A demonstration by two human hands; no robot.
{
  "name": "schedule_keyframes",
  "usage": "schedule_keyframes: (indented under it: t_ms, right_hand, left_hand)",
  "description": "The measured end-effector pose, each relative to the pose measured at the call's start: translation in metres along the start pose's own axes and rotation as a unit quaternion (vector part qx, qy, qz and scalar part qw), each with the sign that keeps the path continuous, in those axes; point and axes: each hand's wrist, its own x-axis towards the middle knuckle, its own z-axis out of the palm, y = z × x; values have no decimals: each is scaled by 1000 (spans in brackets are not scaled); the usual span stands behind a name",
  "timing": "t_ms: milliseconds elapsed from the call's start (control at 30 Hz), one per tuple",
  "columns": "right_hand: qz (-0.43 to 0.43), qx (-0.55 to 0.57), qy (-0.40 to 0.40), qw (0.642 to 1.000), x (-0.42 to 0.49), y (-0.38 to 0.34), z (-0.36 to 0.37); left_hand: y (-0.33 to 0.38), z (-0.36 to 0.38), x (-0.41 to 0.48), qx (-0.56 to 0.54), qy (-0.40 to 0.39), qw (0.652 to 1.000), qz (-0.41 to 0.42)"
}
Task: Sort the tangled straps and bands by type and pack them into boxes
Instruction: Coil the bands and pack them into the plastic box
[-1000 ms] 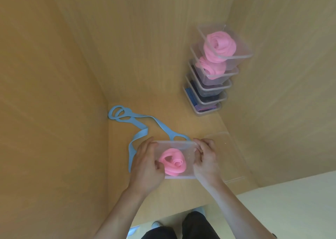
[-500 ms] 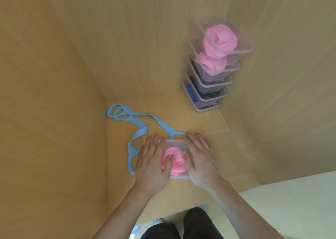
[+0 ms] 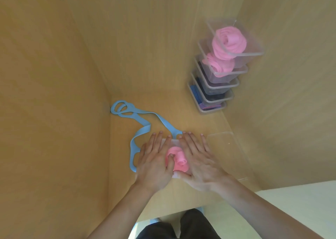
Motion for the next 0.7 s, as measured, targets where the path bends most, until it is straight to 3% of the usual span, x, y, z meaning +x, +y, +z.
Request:
schedule_keyframes:
  t_ms: [133, 433, 700]
  right_hand:
    - [-79, 10, -1, 997, 1, 1, -1]
    - [-58, -4, -11, 998, 8, 2, 5]
    - [-43, 23, -20, 999, 14, 6, 8]
  left_hand:
    - [-3, 4, 3, -18, 25, 1000, 3]
    - [-7, 10, 5, -134, 95, 986, 16]
    - [-9, 9, 12, -260, 63, 963, -19]
